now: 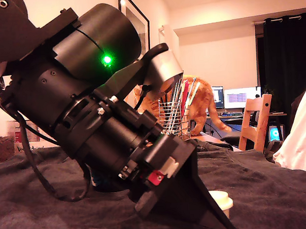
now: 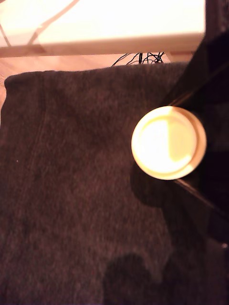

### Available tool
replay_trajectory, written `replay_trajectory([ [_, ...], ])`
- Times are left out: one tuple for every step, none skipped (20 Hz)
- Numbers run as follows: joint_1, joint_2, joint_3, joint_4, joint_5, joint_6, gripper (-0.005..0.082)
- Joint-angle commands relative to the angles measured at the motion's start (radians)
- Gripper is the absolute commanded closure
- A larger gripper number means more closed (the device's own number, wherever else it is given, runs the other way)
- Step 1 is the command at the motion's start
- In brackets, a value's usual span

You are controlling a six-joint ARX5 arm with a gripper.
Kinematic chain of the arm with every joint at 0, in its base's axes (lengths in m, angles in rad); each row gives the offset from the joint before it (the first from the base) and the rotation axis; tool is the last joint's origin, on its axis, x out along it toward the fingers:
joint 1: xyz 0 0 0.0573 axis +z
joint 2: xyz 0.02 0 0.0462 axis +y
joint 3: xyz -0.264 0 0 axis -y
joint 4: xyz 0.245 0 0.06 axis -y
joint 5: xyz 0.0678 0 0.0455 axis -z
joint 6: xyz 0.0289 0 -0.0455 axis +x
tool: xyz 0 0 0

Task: Pick up the coffee capsules on the table and drop them inside the coffee cup

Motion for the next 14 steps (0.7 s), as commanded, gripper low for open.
replay_trajectory([
  [0.018, -0.007, 0.018, 0.007, 0.0, 0.008, 0.0453],
  [0.03, -0.014, 0.021, 0.006, 0.0, 0.008, 0.0453],
  [0.042, -0.029, 0.023, 0.006, 0.0, 0.008, 0.0453],
  [0.053, -0.044, 0.023, 0.007, 0.0, 0.008, 0.0453],
  [0.064, -0.065, 0.023, 0.005, 0.0, 0.008, 0.0453],
  [0.074, -0.091, 0.023, 0.002, 0.0, 0.007, 0.0453],
  [0.084, -0.117, 0.023, -0.001, 0.0, 0.007, 0.0453],
  [0.093, -0.148, 0.023, -0.008, 0.0, 0.007, 0.0453],
  [0.104, -0.179, 0.023, -0.014, 0.0, 0.008, 0.0453],
  [0.118, -0.211, 0.023, -0.02, 0.0, 0.008, 0.0453],
  [0.132, -0.241, 0.023, -0.027, -0.001, 0.008, 0.0453],
  [0.148, -0.27, 0.023, -0.035, -0.003, 0.008, 0.0453],
  [0.166, -0.298, 0.023, -0.046, -0.012, 0.008, 0.0453],
  [0.188, -0.323, 0.023, -0.057, -0.02, 0.008, 0.0453],
])
